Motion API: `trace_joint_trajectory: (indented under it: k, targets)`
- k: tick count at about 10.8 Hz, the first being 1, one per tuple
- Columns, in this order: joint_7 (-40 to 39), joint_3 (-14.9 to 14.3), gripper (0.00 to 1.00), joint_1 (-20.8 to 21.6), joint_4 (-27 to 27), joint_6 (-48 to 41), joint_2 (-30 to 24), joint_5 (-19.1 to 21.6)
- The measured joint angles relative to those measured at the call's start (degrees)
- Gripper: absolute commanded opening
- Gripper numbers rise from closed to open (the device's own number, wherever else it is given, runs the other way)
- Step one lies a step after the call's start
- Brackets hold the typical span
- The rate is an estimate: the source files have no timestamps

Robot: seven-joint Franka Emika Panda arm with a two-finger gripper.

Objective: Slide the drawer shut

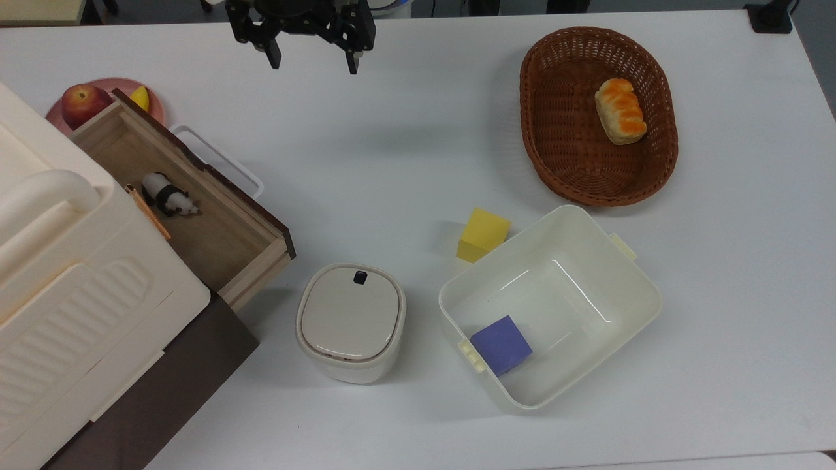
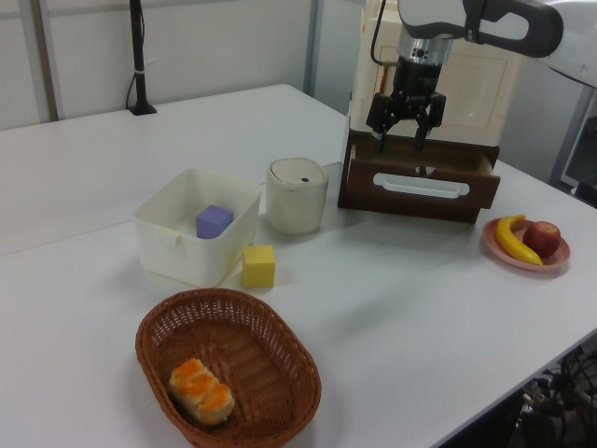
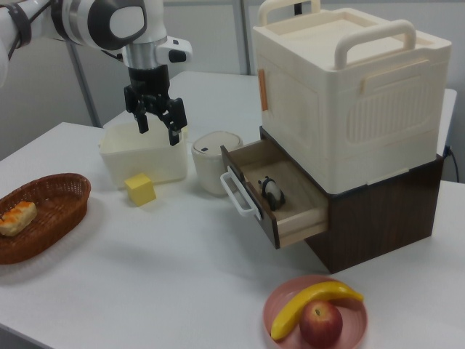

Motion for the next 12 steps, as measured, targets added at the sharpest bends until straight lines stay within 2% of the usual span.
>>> trace_joint_trajectory:
  k: [8, 10, 12]
  targets:
    - [0.00, 0.01, 0.99, 0.01, -0.53, 0.00, 0.01, 0.00]
    - [0.01, 0.01, 0.74, 0.01, -0.57, 0.00, 0.01, 0.00]
    - [0.18, 0.01, 0.63, 0.01, -0.84, 0.00, 0.05, 0.00]
